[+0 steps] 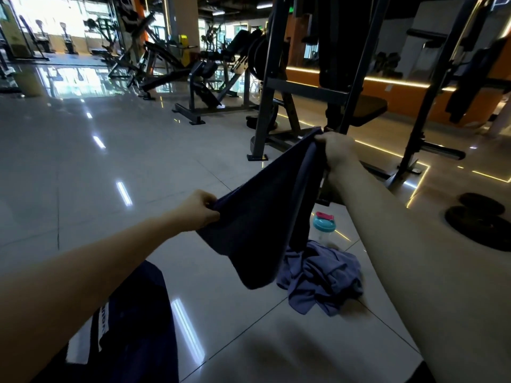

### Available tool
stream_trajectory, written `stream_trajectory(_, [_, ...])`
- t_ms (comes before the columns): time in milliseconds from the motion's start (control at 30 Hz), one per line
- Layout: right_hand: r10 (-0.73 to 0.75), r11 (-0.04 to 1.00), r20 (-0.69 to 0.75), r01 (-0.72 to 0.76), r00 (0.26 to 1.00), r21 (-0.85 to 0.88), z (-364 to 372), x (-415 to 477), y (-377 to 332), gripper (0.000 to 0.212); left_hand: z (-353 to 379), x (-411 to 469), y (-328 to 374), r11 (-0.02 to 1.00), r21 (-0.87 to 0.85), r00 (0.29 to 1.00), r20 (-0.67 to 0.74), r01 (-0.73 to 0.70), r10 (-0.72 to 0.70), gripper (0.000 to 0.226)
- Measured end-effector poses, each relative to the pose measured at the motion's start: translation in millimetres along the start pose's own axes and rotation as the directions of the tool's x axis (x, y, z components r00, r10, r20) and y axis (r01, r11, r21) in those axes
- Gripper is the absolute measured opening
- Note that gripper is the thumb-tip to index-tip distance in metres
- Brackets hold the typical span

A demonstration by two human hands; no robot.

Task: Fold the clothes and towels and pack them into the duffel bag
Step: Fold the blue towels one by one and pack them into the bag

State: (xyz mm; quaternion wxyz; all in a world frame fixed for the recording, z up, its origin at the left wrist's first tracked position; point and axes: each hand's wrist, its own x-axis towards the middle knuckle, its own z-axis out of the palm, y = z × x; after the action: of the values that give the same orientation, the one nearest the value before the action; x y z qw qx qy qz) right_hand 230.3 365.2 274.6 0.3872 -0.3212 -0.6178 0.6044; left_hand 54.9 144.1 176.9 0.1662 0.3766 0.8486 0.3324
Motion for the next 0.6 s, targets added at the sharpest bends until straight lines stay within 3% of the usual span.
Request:
stream_trajectory(67, [0.001,0.998,-0.083,-0.007,0.997,-0.069,-12.2,6.5,12.0,0.011,-18.7,2.2,-5.6,1.000,0.020,0.996,-0.088,-0.002,0.004,0.006])
stream_trajectory(133, [0.035,0.994,-0.137,-0.048,0.990,-0.095,-22.6,10.4,24.5,0.009,-34.7,4.5,-7.2,0.999,0.012,0.963,-0.266,-0.047,0.049,0.004])
stream_trajectory(200, [0.178,0.979,-0.024,-0.180,0.984,-0.091,-31.5,9.0,34.6,0.017,-46.2,9.0,-8.1,0.989,-0.067,0.875,-0.477,-0.132,0.085,0.005])
stream_trajectory(267, [0.328,0.931,0.180,-0.284,0.928,-0.229,-39.7,2.2,36.6,0.030,-56.0,13.4,-9.8,0.967,-0.155,0.792,-0.607,-0.201,0.067,0.005])
stream_trajectory(300, [0.394,0.900,0.251,-0.316,0.884,-0.301,-42.8,-1.0,34.4,0.030,-60.2,14.0,-11.3,0.961,-0.196,0.812,-0.582,-0.193,0.044,0.005])
stream_trajectory(333, [0.454,0.870,0.285,-0.352,0.844,-0.344,-45.9,-2.6,33.1,0.030,-62.8,13.8,-13.4,0.961,-0.234,0.877,-0.479,-0.151,0.021,0.005])
stream_trajectory(367, [0.496,0.846,0.288,-0.383,0.819,-0.371,-47.8,-2.8,32.9,0.031,-63.7,10.7,-16.2,0.969,-0.237,0.950,-0.312,-0.075,-0.003,0.005])
stream_trajectory(433, [0.518,0.835,0.255,-0.419,0.816,-0.357,-49.5,0.8,38.2,0.034,-61.2,2.9,-24.0,0.988,-0.149,0.996,-0.066,0.047,-0.057,0.007])
stream_trajectory(533, [0.375,0.905,0.122,-0.334,0.919,-0.264,-45.9,6.0,53.7,0.022,-60.0,2.6,-32.7,0.969,-0.241,0.969,-0.219,0.055,-0.110,0.007])
stream_trajectory(600, [0.287,0.936,0.057,-0.267,0.956,-0.231,-43.5,10.4,60.5,0.025,-62.0,5.8,-31.2,0.947,-0.320,0.947,-0.300,0.011,-0.113,0.006])
